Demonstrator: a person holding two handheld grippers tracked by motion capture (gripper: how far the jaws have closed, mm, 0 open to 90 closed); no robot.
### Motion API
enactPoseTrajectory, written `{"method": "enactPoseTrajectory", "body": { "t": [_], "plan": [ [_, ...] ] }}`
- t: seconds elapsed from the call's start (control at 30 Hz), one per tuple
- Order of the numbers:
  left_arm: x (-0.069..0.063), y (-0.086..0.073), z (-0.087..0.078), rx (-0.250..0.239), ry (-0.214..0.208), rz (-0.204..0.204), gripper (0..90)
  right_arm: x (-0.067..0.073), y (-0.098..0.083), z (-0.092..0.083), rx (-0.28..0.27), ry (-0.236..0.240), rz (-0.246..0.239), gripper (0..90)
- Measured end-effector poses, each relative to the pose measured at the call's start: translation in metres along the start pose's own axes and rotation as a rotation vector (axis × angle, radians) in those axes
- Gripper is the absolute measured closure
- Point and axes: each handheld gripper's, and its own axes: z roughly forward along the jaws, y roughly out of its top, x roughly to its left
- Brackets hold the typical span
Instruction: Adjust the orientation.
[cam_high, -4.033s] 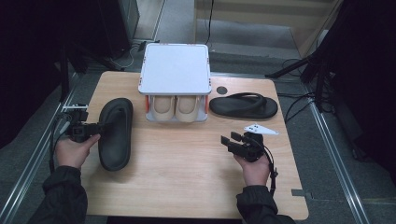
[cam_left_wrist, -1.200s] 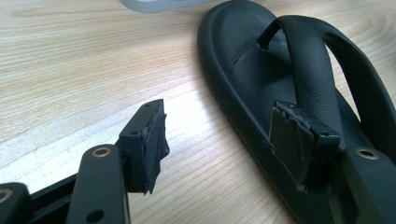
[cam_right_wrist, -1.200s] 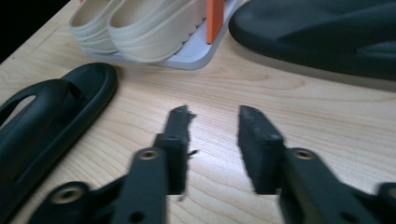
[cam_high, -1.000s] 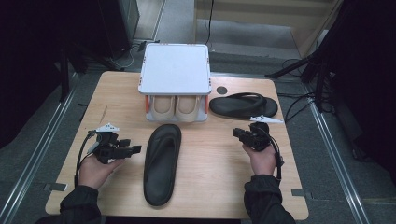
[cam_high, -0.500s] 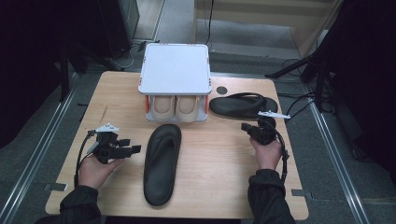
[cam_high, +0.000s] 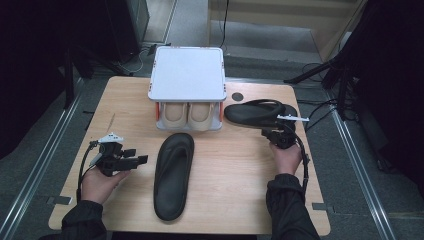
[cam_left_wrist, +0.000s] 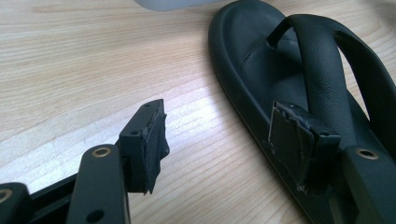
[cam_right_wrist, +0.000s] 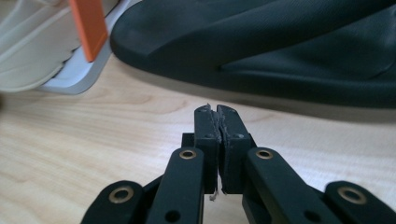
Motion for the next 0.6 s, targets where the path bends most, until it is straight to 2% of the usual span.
{"method": "enactPoseTrajectory", "body": {
  "t": [0.27, 0.33, 0.37, 0.6],
  "plan": [
    [0.004, -0.006, -0.006, -0.004, 0.017, -0.014, 36.8, -0.013, 0.010, 0.017, 0.034, -0.032, 0.035, 88.3],
    [0.005, -0.008, -0.009, -0.010, 0.024, -0.025, 36.8, -0.015, 0.011, 0.018, 0.036, -0.035, 0.036, 88.3],
    [0.007, -0.010, -0.011, -0.012, 0.030, -0.035, 36.8, -0.017, 0.014, 0.019, 0.040, -0.055, 0.029, 88.2],
    [0.010, -0.014, -0.016, -0.019, 0.046, -0.046, 36.8, -0.024, 0.021, 0.024, 0.046, -0.091, 0.030, 88.6]
  ]
}}
